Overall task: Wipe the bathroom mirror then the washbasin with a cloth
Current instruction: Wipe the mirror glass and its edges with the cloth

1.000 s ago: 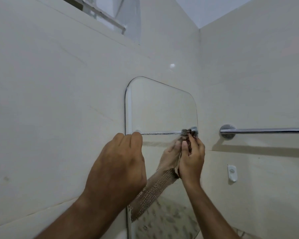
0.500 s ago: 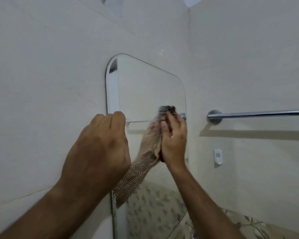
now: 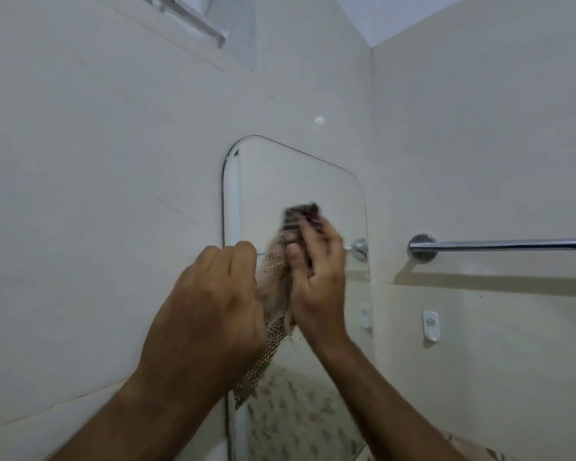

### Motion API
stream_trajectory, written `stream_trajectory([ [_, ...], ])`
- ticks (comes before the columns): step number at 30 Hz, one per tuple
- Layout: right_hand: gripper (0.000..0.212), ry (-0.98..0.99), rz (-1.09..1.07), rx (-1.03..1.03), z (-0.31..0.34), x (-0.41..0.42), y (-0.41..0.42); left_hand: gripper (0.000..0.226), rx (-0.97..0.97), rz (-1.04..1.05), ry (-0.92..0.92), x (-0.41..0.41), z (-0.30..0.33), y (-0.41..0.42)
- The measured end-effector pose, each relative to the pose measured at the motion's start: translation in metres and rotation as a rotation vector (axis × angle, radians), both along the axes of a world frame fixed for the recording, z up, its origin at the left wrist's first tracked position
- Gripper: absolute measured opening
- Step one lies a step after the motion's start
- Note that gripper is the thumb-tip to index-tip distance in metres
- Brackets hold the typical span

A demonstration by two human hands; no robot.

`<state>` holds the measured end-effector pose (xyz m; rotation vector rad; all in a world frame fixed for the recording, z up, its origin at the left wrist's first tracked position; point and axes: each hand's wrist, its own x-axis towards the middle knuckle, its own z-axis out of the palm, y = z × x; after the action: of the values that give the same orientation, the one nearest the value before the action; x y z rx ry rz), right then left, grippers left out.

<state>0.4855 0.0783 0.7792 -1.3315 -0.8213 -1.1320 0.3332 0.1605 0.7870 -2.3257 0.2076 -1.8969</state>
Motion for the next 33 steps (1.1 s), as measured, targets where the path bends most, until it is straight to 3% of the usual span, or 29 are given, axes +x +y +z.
stream_trajectory([
  [3,0.041,-0.277,0.004,-0.155,0.006,-0.04,0.018,0.016,0.083,0.056,0.005,0.001,-0.002,0.003],
  [7,0.039,-0.507,-0.088,-0.2,0.026,-0.027,0.016,0.019,0.073,0.066,0.018,0.002,-0.001,0.004],
  [10,0.039,-0.331,-0.075,-0.121,0.033,0.004,0.002,0.011,0.034,0.004,-0.01,0.002,-0.001,0.003],
  [15,0.039,0.14,-0.127,0.063,0.04,0.082,-0.032,0.025,0.024,0.019,0.009,0.001,-0.001,0.003],
  [19,0.039,0.3,-0.137,0.106,0.04,0.104,-0.042,0.016,-0.008,0.019,0.023,0.001,0.003,-0.001],
  [23,0.04,0.244,-0.118,0.094,0.041,0.072,-0.028,0.009,-0.022,0.16,0.039,0.0,0.014,-0.004],
  [26,0.041,0.058,-0.083,0.018,0.04,0.026,-0.012,0.015,0.012,0.243,0.056,-0.003,0.031,-0.004],
  [29,0.042,-0.168,-0.049,-0.109,0.038,-0.008,0.001,0.007,0.009,0.221,0.085,-0.002,0.047,-0.001],
  [31,0.041,-0.267,-0.049,-0.15,0.041,-0.009,0.002,0.008,-0.055,0.228,0.132,0.006,0.05,0.001],
  [33,0.041,-0.242,-0.052,-0.142,0.048,0.004,-0.004,0.015,-0.178,0.184,0.134,0.011,0.051,0.0],
])
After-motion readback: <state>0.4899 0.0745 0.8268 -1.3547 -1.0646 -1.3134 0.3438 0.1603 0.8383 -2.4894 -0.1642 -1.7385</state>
